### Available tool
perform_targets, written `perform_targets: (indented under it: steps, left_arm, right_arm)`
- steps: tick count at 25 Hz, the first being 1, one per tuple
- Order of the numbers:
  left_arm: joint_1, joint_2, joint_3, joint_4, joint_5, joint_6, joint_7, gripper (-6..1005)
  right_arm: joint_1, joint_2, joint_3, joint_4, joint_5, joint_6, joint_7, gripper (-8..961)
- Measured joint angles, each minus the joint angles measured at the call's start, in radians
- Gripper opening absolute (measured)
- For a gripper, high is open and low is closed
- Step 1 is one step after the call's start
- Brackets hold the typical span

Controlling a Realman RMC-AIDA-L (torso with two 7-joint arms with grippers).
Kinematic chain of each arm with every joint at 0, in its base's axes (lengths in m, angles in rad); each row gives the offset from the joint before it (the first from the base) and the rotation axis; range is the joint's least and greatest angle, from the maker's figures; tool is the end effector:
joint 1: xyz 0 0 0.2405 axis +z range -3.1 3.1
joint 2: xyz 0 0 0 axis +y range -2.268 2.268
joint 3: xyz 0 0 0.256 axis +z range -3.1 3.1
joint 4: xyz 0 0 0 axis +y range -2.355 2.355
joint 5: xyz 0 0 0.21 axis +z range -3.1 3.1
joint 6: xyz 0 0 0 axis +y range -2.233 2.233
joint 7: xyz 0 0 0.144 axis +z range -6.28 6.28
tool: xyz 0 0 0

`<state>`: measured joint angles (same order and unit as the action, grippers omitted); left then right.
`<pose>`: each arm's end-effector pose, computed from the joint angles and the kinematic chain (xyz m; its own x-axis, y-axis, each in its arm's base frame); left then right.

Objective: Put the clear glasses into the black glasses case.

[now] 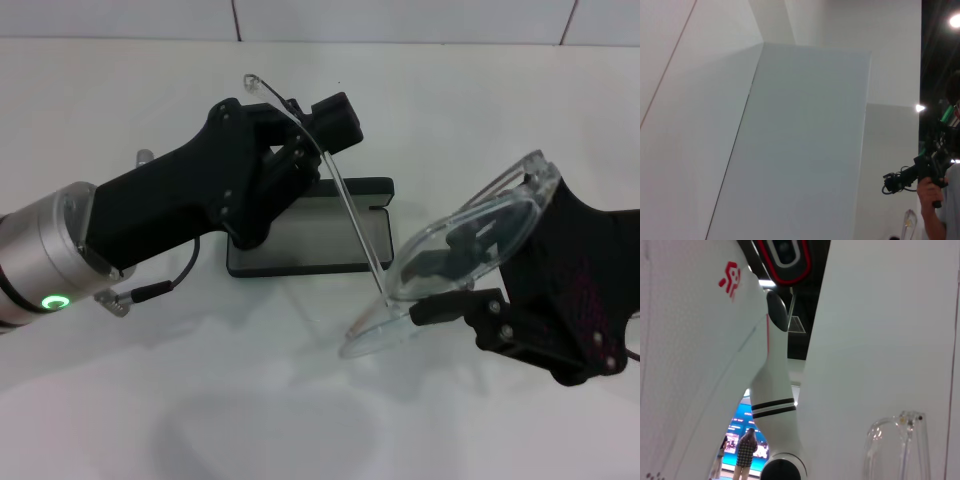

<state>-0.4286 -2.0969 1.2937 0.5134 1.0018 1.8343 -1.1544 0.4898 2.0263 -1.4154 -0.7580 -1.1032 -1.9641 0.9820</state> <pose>-0.1846 0.2782 -0.0070 0.3398 0.1244 0.9322 0.2018 -0.9778 0.0569 0.1444 0.2657 0.0121 0.4369 0.2012 -0.8767 0.3235 -0.9446 -0.0556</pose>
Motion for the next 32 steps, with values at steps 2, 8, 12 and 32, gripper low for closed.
perform_targets:
  steps: [2, 8, 12, 32]
  left_arm:
    - [0.000, 0.000, 0.004, 0.000, 0.000, 0.004, 0.001, 68]
    - [-0.001, 0.000, 0.015, 0.008, 0.000, 0.015, 0.000, 68]
    - [-0.003, -0.001, 0.015, 0.009, 0.000, 0.026, 0.000, 68]
    - [-0.013, 0.002, 0.062, 0.011, -0.044, 0.027, 0.006, 67]
  right_arm:
    - [0.001, 0.000, 0.000, 0.006, 0.000, 0.010, 0.000, 109]
    - [0.001, 0.000, 0.000, 0.008, -0.001, 0.041, 0.000, 109]
    - [0.001, 0.000, -0.001, 0.008, -0.001, 0.069, 0.004, 109]
    - [0.017, 0.000, -0.024, 0.011, 0.004, 0.146, 0.020, 109]
